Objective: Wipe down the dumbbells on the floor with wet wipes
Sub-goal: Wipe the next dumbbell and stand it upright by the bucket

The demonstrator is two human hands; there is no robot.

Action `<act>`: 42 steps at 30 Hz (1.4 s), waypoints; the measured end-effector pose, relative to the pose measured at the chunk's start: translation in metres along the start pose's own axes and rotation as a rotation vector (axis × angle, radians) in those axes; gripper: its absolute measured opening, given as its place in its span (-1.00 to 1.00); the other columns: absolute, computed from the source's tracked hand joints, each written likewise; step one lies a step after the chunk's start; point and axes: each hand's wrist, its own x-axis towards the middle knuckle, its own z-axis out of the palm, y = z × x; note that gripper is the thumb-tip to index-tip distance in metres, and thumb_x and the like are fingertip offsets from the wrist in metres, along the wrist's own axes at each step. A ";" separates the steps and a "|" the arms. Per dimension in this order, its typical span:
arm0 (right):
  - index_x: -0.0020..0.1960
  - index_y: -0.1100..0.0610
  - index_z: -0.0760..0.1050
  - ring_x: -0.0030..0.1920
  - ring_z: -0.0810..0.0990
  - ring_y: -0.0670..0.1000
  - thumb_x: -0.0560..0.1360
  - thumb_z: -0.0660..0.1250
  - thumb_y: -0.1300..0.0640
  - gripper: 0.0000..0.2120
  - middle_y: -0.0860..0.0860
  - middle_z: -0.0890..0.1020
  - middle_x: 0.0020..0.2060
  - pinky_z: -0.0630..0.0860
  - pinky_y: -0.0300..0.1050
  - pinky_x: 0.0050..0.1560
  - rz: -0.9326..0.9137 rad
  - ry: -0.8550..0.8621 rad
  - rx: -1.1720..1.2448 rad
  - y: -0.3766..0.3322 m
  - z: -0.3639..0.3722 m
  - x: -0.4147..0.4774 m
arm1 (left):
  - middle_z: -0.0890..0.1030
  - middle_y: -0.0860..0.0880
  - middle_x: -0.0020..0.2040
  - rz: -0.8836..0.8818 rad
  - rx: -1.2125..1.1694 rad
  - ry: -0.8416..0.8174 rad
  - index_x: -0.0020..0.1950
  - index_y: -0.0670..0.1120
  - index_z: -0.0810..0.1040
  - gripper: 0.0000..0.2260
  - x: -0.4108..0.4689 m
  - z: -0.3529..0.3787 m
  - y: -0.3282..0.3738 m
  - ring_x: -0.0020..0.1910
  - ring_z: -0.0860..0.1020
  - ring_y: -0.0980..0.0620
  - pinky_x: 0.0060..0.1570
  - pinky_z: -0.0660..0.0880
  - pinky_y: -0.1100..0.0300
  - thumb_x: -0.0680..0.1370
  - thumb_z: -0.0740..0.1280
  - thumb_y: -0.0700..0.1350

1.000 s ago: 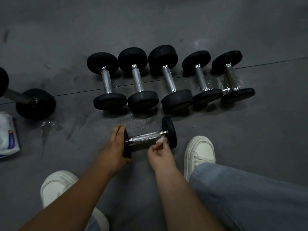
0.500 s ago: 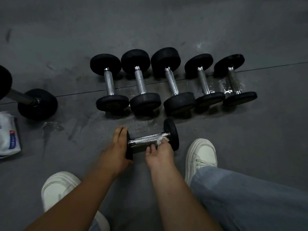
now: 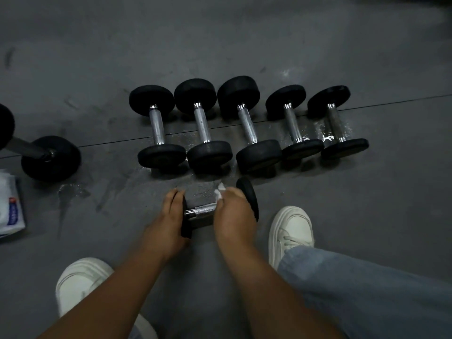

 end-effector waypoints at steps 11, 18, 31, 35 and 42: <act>0.47 0.42 0.09 0.16 0.58 0.28 0.58 0.04 0.38 -0.53 0.37 0.34 0.37 0.52 0.12 0.04 -0.366 -0.369 -0.923 0.000 -0.022 0.027 | -0.14 0.11 0.58 -0.004 -0.051 -0.088 0.60 0.02 -0.10 0.13 0.020 -0.016 -0.003 0.38 0.41 -0.12 0.27 0.46 0.05 0.25 0.60 -0.15; 0.12 -0.02 0.46 -0.10 0.61 0.12 0.53 0.22 0.11 -0.82 0.08 0.64 -0.12 0.52 -0.04 -0.10 -0.316 -0.233 -0.368 -0.016 -0.001 0.015 | -0.10 0.11 0.57 -0.009 -0.109 -0.109 0.59 0.00 -0.08 0.10 0.021 -0.020 0.001 0.39 0.38 -0.11 0.28 0.45 0.00 0.27 0.58 -0.19; 0.55 0.00 0.04 0.16 0.58 0.14 0.63 0.07 0.17 -0.48 -0.04 0.15 0.52 0.51 0.05 0.04 -0.574 -0.466 -0.705 0.004 0.045 0.004 | -0.09 0.14 0.57 0.009 -0.104 -0.092 0.58 0.06 -0.10 0.09 0.024 -0.011 -0.006 0.38 0.41 -0.11 0.25 0.48 -0.03 0.27 0.57 -0.15; 0.57 0.06 -0.03 0.13 0.58 0.16 0.62 0.08 0.21 -0.43 0.01 0.11 0.52 0.50 0.05 -0.01 -0.488 -0.517 -0.691 -0.003 0.044 -0.001 | -0.09 0.18 0.56 -0.001 -0.086 -0.107 0.57 0.11 -0.12 0.10 0.025 -0.013 -0.006 0.40 0.40 -0.10 0.26 0.47 -0.07 0.27 0.58 -0.12; 0.57 0.12 -0.03 0.15 0.58 0.15 0.61 0.08 0.23 -0.43 0.05 0.12 0.52 0.49 0.04 0.01 -0.407 -0.475 -0.712 -0.017 0.049 0.002 | -0.11 0.09 0.59 0.004 -0.088 -0.095 0.60 0.01 -0.09 0.10 0.024 -0.015 -0.004 0.45 0.34 -0.08 0.34 0.40 -0.02 0.29 0.60 -0.12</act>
